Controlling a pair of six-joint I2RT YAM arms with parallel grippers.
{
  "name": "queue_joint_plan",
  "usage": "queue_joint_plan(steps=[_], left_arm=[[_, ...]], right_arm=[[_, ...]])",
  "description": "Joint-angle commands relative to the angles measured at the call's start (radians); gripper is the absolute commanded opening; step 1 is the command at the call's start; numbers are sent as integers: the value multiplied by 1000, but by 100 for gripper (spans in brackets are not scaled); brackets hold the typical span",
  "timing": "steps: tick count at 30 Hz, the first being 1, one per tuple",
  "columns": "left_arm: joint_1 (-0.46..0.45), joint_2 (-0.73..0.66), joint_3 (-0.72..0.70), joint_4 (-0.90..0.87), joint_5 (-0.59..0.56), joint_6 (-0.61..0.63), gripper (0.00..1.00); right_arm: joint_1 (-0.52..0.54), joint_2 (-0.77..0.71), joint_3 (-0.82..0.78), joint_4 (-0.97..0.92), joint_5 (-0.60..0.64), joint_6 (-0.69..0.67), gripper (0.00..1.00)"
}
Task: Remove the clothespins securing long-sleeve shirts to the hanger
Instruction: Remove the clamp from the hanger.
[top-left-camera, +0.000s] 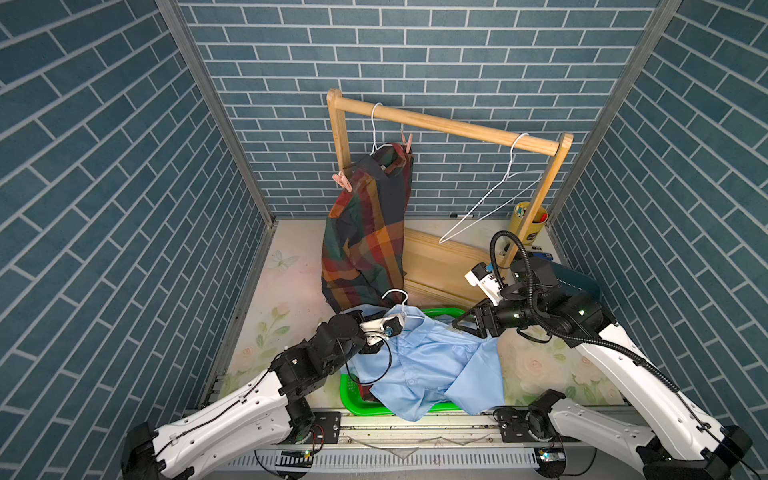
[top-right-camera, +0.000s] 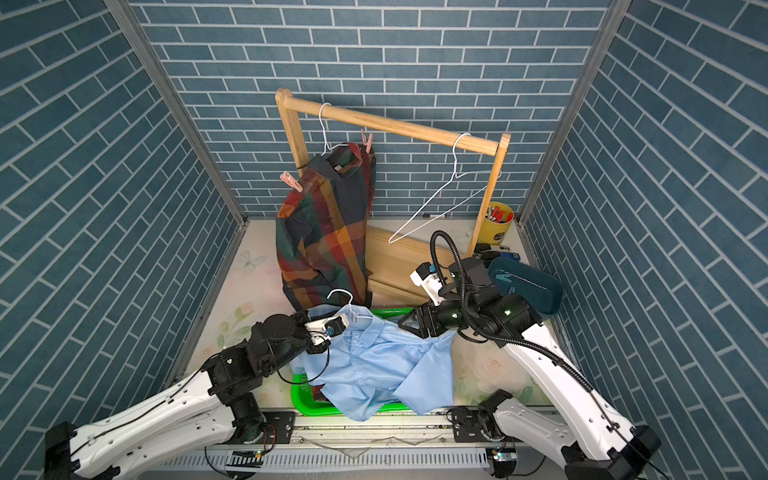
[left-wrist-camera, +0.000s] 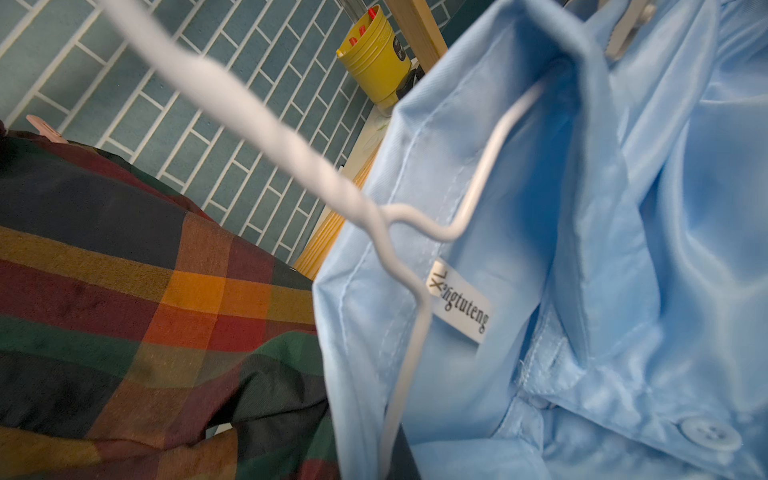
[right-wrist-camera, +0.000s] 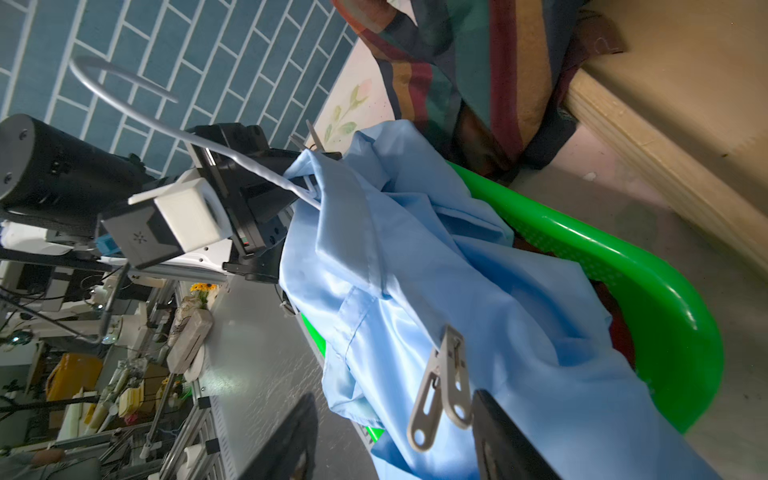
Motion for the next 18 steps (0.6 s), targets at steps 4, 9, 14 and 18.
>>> queue_joint_plan(steps=[4,9,14,18], left_arm=[[5,2,17,-2,27,-14,0],[4,-5,16,-6,21,-8,0],[6,-6,15,-7,18,-6,0],[6,0,15,0,24,-9,0]], right_arm=[[-3,-16,10,4,121,-87,69],[-3,-7,17,1,83,-149,82],[2,-98,-30,12,33,-227,83],[7,-193,-99,46,66,-332,86]])
